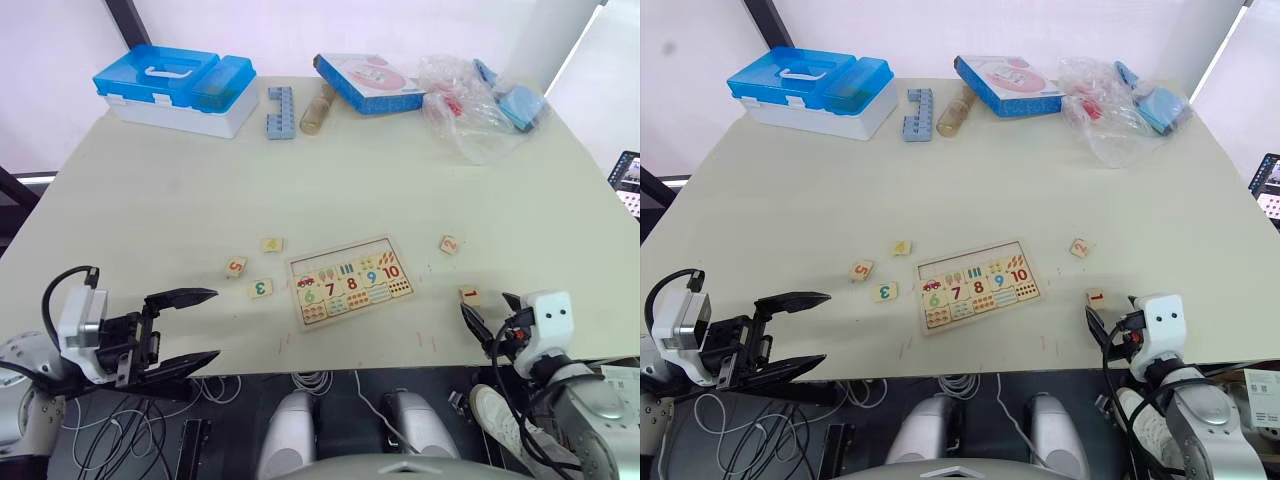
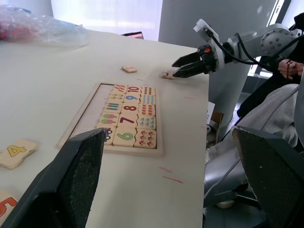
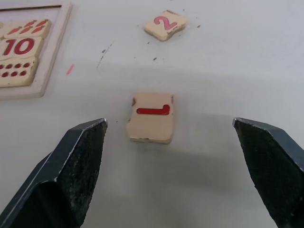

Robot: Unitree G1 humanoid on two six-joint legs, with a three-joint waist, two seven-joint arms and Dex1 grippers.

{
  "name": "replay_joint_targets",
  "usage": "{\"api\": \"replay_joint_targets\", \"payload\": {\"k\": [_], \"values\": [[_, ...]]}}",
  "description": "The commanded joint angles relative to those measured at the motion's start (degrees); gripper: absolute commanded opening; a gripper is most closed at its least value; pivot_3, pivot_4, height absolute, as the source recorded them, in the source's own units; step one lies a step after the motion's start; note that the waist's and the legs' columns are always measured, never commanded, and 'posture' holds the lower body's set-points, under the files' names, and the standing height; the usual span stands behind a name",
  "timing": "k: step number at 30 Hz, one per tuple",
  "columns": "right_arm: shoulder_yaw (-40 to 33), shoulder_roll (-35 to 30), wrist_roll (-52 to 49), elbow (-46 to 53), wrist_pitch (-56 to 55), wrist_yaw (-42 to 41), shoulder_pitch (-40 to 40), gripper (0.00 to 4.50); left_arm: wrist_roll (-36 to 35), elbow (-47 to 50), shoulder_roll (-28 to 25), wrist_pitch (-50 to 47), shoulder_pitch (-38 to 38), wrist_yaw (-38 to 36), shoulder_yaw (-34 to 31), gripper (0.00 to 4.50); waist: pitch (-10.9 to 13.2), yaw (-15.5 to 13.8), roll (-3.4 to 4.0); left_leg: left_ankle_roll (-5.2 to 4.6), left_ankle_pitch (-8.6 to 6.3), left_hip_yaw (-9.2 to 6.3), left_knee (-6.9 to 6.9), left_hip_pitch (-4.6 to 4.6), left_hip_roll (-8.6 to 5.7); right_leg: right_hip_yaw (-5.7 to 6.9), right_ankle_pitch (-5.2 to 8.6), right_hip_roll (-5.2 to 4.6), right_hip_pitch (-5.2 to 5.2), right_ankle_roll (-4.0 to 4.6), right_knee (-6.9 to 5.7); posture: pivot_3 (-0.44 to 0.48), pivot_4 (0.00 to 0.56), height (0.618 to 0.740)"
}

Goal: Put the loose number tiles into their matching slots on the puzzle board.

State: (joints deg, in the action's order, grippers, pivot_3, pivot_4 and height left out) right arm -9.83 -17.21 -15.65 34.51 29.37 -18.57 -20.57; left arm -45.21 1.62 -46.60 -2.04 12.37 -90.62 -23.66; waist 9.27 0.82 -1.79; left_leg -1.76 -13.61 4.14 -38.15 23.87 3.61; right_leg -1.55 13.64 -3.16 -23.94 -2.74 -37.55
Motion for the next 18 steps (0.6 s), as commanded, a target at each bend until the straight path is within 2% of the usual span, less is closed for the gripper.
{"api": "replay_joint_targets", "payload": {"k": [1,11,14,16,17,18], "values": [[1.28,1.94,2.11,-1.3,-1.7,3.1,0.93,4.44,-0.39,0.25,0.45,0.51,-0.76,-1.88,0.09,4.5,-0.01,0.0,-0.01,0.0,0.0,-0.01,0.0,0.0,0.0,0.01,0.0,0.0,0.0,0.0,0.0,0.0,0.15,0.74],[4.65,4.98,4.6,0.49,1.71,8.1,-0.09,4.44,-0.07,5.35,1.43,-2.13,-0.09,1.4,-0.29,4.5,-0.03,0.11,-0.04,0.25,-0.14,-0.03,0.04,-0.01,0.03,0.0,0.0,-0.06,-0.01,0.01,0.01,0.0,0.15,0.74],[3.97,4.32,3.58,2.1,4.55,8.21,0.47,3.15,-0.04,6.79,1.57,-2.88,0.31,2.28,-0.56,4.5,-0.03,0.11,-0.03,0.26,-0.15,-0.02,0.07,-0.02,0.03,0.05,0.0,-0.09,-0.01,0.01,0.02,0.0,0.15,0.74],[3.48,3.65,2.88,2.93,6.53,7.83,1.1,2.6,0.01,7.58,1.7,-3.17,0.63,2.73,-0.63,4.5,-0.03,0.07,-0.03,0.26,-0.15,-0.01,0.07,-0.01,0.03,0.05,0.0,-0.1,-0.01,0.01,0.03,0.0,0.15,0.74],[3.14,3.67,2.48,3.2,7.57,8.02,1.47,1.93,-0.01,8.0,1.78,-3.26,0.85,2.98,-0.62,4.5,-0.03,0.02,-0.03,0.26,-0.15,0.0,0.07,-0.01,0.02,0.05,0.0,-0.12,-0.01,0.01,0.05,0.0,0.15,0.74],[2.99,3.28,2.19,3.42,8.27,7.78,1.77,1.52,-0.04,8.57,1.99,-3.37,1.15,3.41,-0.65,4.5,-0.03,0.0,-0.03,0.26,-0.15,-0.01,0.07,0.0,0.01,0.06,0.0,-0.14,-0.01,0.01,0.06,0.0,0.15,0.74]]}}
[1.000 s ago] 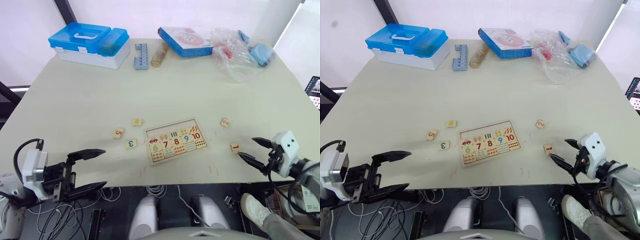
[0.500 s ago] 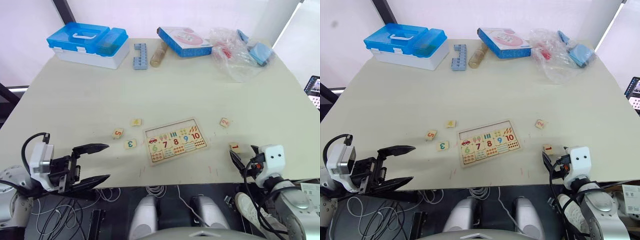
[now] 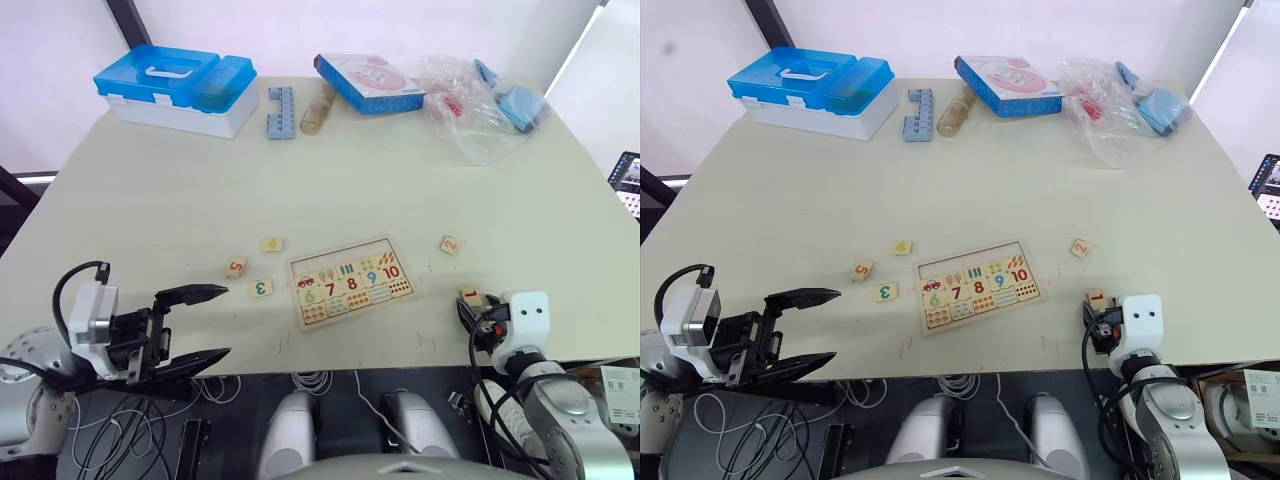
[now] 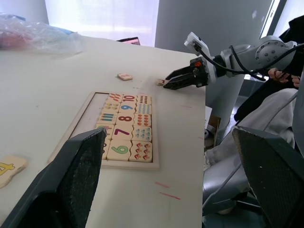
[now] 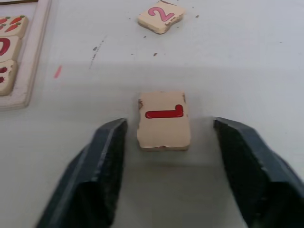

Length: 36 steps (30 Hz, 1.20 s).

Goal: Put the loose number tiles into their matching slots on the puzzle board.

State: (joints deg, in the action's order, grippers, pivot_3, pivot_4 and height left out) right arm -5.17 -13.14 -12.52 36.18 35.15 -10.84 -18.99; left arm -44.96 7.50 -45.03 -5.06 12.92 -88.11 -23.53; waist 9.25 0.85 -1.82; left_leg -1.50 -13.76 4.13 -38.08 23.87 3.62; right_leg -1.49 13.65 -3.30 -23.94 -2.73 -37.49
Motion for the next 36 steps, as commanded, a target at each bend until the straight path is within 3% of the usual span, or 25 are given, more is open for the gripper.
{"api": "replay_joint_targets", "payload": {"k": [1,2,8,13,17,19,21,25,31,36], "values": [[-1.88,-1.16,-1.32,1.97,2.97,-0.31,0.41,1.04,-0.35,3.15,0.61,-0.48,0.85,1.27,-0.84,4.5,0.0,-0.02,0.0,0.0,0.0,0.0,0.0,0.0,0.0,0.01,0.0,-0.01,0.0,0.0,0.0,0.0,0.15,0.74],[-2.0,-1.43,-1.58,2.12,3.27,-0.6,0.54,0.85,-0.37,3.45,0.75,-0.58,1.0,1.51,-0.9,4.5,0.0,-0.02,0.0,0.0,0.0,0.0,0.0,0.0,0.0,0.04,0.0,-0.04,0.0,0.0,0.0,0.0,0.15,0.74],[-6.47,-8.71,-9.07,4.23,8.23,-7.87,6.33,0.85,-0.59,5.71,1.83,-1.34,2.11,3.81,-1.28,4.5,0.05,0.0,0.08,-0.01,0.0,0.07,0.01,0.0,-0.05,0.46,0.0,-0.36,0.0,-0.01,0.01,0.0,0.15,0.74],[-7.96,-26.18,-22.68,2.41,17.45,-25.58,20.02,0.85,-1.31,8.96,3.52,-2.61,3.92,7.38,-2.08,4.5,0.26,0.15,0.3,-0.27,0.15,0.04,0.04,0.0,-0.05,0.59,0.0,-0.35,0.0,-0.02,0.04,0.0,0.15,0.74],[3.7,-38.8,-22.19,-4.82,16.12,-41.93,37.66,0.85,-1.4,11.55,5.14,-2.73,6.26,10.06,-3.13,4.5,0.56,0.27,0.48,-0.29,0.15,0.02,0.05,0.02,-0.02,0.68,-0.01,-0.3,0.02,-0.01,0.1,0.0,0.15,0.74],[10.28,-41.0,-20.15,-9.16,14.14,-48.1,45.92,0.85,-1.5,12.78,5.88,-2.71,7.64,11.3,-3.99,4.5,0.56,0.11,0.43,-0.29,0.16,-0.01,0.05,0.01,-0.07,0.72,-0.01,-0.3,-0.02,-0.01,0.1,0.0,0.15,0.74],[15.56,-40.95,-18.3,-13.0,13.1,-52.57,53.09,0.85,-1.38,13.65,6.35,-2.62,9.03,12.18,-5.02,4.5,0.58,0.05,0.42,-0.29,0.15,-0.07,0.12,0.02,-0.1,0.85,0.01,-0.24,-0.01,0.04,0.21,0.0,0.15,0.74],[25.94,-34.26,-10.98,-22.09,5.72,-58.06,66.13,0.85,-1.29,15.01,7.67,-2.0,12.56,14.34,-8.27,4.5,0.59,-0.03,0.4,-0.29,0.15,-0.01,0.29,0.16,-0.18,0.82,0.0,-0.27,-0.05,0.07,0.41,0.0,0.15,0.74],[36.39,-24.14,1.6,-33.51,-1.04,-57.92,76.63,0.85,-0.83,14.77,8.38,-1.17,15.41,15.16,-12.07,4.5,0.6,0.28,0.38,-0.29,0.15,0.04,0.32,0.4,-0.28,0.93,-0.01,-0.31,-0.19,0.04,0.47,0.0,0.15,0.74],[42.09,-15.46,4.5,-42.05,-1.78,-63.62,83.27,0.85,-0.51,14.48,8.4,-0.68,15.94,15.59,-13.22,4.5,0.61,0.11,0.42,-0.27,0.17,0.16,0.03,0.95,-0.3,1.01,-0.09,-0.33,-0.72,-0.06,0.13,0.0,0.15,0.74]]}}
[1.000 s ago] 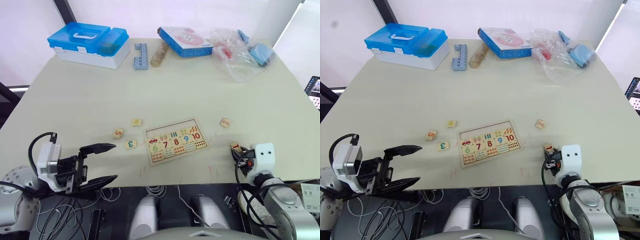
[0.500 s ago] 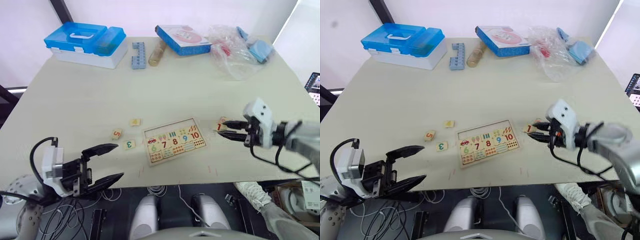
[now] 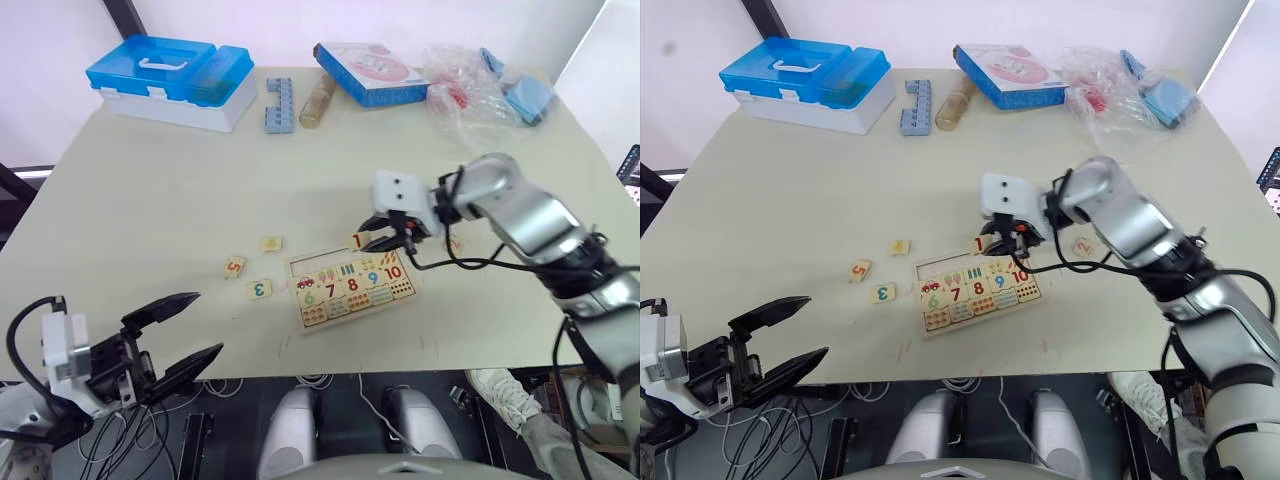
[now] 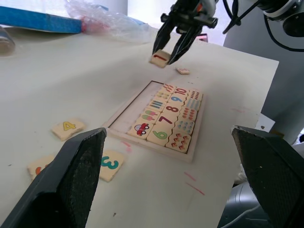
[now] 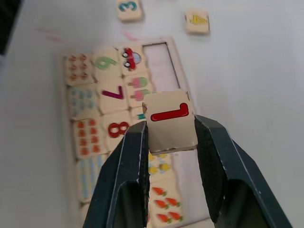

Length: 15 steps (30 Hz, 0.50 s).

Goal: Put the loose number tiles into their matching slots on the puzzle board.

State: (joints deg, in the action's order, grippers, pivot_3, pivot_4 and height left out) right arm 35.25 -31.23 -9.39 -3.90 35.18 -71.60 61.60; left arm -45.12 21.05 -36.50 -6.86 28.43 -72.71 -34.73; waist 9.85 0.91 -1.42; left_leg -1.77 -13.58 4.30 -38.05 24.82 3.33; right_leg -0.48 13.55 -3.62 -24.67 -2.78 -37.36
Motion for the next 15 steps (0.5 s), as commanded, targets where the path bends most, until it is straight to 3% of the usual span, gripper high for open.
{"api": "replay_joint_targets", "payload": {"k": [1,8,15], "values": [[2.56,4.31,2.5,-3.92,-2.34,-2.98,3.48,0.85,-0.31,0.85,-0.12,1.16,0.48,0.2,-2.19,4.5,0.0,0.07,-0.01,0.0,0.0,-0.01,0.01,0.0,0.0,0.0,0.0,0.0,-0.01,0.0,-0.03,0.0,0.15,0.74],[5.86,14.21,9.2,-16.5,-8.88,-2.61,6.23,0.85,-0.26,-0.07,0.06,1.76,1.77,-0.37,-3.77,4.5,0.01,0.26,0.02,0.1,0.06,-0.05,-0.12,-0.07,0.0,0.03,0.05,0.01,-0.04,0.09,-0.39,0.0,0.15,0.74],[4.16,22.54,12.86,-28.76,-14.6,-1.66,10.15,0.85,-0.26,-0.37,-0.06,1.88,2.35,-0.53,-4.15,4.5,0.01,1.18,0.02,0.15,0.09,-0.1,-0.19,-0.07,0.0,0.05,0.04,0.02,-0.05,0.1,-0.51,0.0,0.15,0.74]]}}
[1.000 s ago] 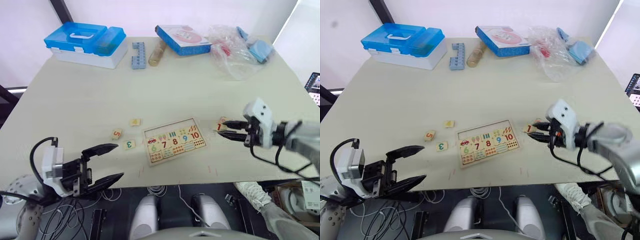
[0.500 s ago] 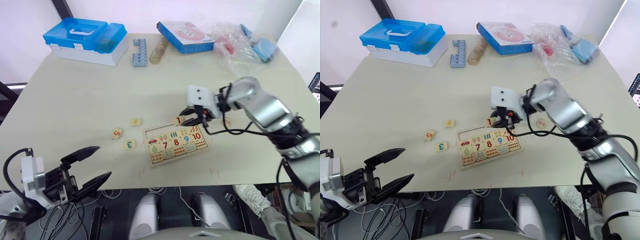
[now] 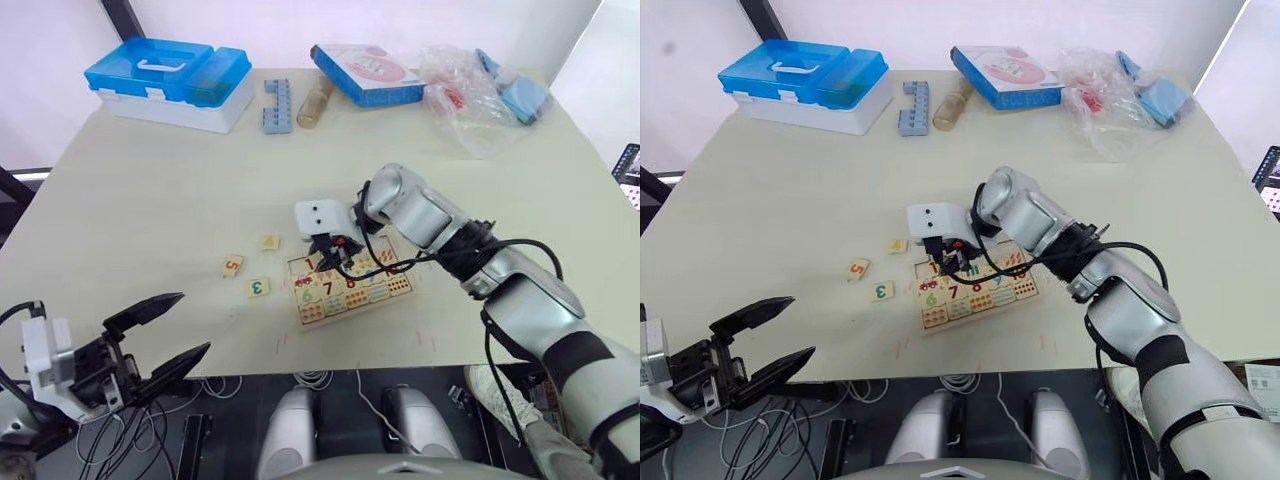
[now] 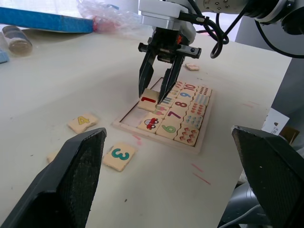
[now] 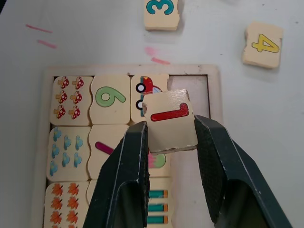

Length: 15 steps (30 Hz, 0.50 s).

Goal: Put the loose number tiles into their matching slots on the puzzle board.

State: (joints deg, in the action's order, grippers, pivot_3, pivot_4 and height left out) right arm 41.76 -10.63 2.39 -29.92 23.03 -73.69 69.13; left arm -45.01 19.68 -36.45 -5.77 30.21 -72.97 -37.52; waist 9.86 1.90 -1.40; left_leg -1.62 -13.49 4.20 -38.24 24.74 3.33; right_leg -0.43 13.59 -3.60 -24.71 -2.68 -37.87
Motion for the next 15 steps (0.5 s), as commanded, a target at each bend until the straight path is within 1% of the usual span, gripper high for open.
{"api": "replay_joint_targets", "payload": {"k": [1,15], "values": [[-2.7,2.83,1.34,-4.2,-3.0,0.52,3.22,0.85,-0.46,1.2,-0.07,0.73,0.75,-0.24,-1.46,4.5,0.0,0.38,0.0,0.0,0.0,0.0,0.0,0.0,0.0,0.0,0.0,0.0,0.0,0.0,0.0,0.0,0.15,0.74],[-6.38,9.58,5.67,-19.71,-11.9,0.9,6.85,0.85,-0.71,1.41,0.05,0.68,2.28,0.1,-2.21,4.5,0.01,0.63,0.01,0.02,0.0,0.0,0.02,0.01,0.01,0.0,0.0,-0.01,-0.02,0.01,0.0,0.0,0.15,0.74]]}}
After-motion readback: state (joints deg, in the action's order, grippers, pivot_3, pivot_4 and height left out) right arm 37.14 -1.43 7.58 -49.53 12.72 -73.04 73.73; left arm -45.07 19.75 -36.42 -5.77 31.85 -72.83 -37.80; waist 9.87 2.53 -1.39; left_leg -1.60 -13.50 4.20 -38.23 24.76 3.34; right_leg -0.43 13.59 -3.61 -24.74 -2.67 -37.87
